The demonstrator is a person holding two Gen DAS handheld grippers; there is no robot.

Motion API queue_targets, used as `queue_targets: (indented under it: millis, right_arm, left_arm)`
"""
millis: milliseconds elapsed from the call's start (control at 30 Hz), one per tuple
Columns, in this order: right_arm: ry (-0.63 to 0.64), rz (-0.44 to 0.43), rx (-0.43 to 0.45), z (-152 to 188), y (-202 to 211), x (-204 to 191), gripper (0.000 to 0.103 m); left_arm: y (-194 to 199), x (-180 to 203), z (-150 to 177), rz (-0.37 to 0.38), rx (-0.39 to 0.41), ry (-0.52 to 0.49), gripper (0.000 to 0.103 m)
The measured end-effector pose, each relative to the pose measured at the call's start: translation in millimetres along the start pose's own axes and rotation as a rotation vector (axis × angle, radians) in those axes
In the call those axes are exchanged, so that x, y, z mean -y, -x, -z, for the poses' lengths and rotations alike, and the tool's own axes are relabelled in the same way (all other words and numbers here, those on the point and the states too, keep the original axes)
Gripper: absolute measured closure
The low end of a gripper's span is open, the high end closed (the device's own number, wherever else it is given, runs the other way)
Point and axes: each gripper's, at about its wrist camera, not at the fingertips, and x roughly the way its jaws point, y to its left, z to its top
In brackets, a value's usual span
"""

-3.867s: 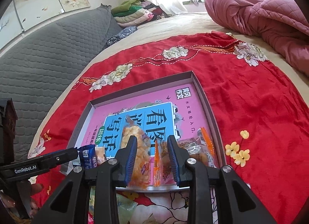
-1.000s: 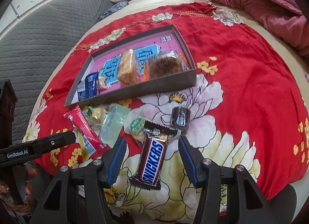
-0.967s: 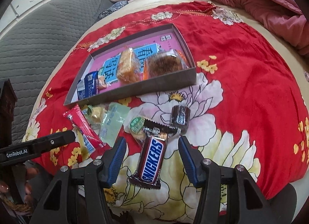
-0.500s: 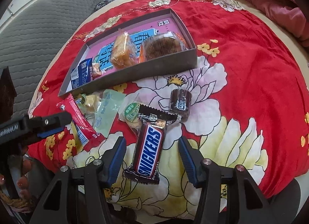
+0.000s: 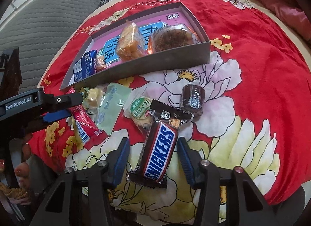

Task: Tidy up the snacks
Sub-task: 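Grasp the Snickers bar with the right gripper while the left gripper grasps the red wrapper pack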

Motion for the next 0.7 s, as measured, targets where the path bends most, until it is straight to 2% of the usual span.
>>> queue_targets:
  millis: [67, 133, 267, 500, 700]
  right_arm:
    - [0.0, -0.006, -0.004, 0.3, -1.4, 0.6, 0.062]
    - [-0.006, -0.012, -0.002, -0.2, -1.1, 2.1, 0.071]
    - [-0.015, -0.033, 0.007, 0.0, 1.5, 4.6, 0.073]
    - [-0.028, -0.043, 0.046, -1.0, 11.8, 6.6, 0.073]
    - [-0.025, -0.06, 0.101, -3.5, 22.0, 5.1, 0.073]
  left_arm:
    - [-2.5, -1.5, -0.6, -0.012, -0.003, 0.001, 0.041]
    - [-4.6, -2.5, -0.6, -0.007, -0.006, 0.006, 0.042]
    - [-6.2, -7.1, -1.4, -0.013, -0.002, 0.011, 0.058]
    - [-3.4, -10.8, -1.6, 0.015, 0.001, 0.012, 0.069]
    - [13.2, -8.0, -2.7, 0.05, 0.042, -0.005, 0.076]
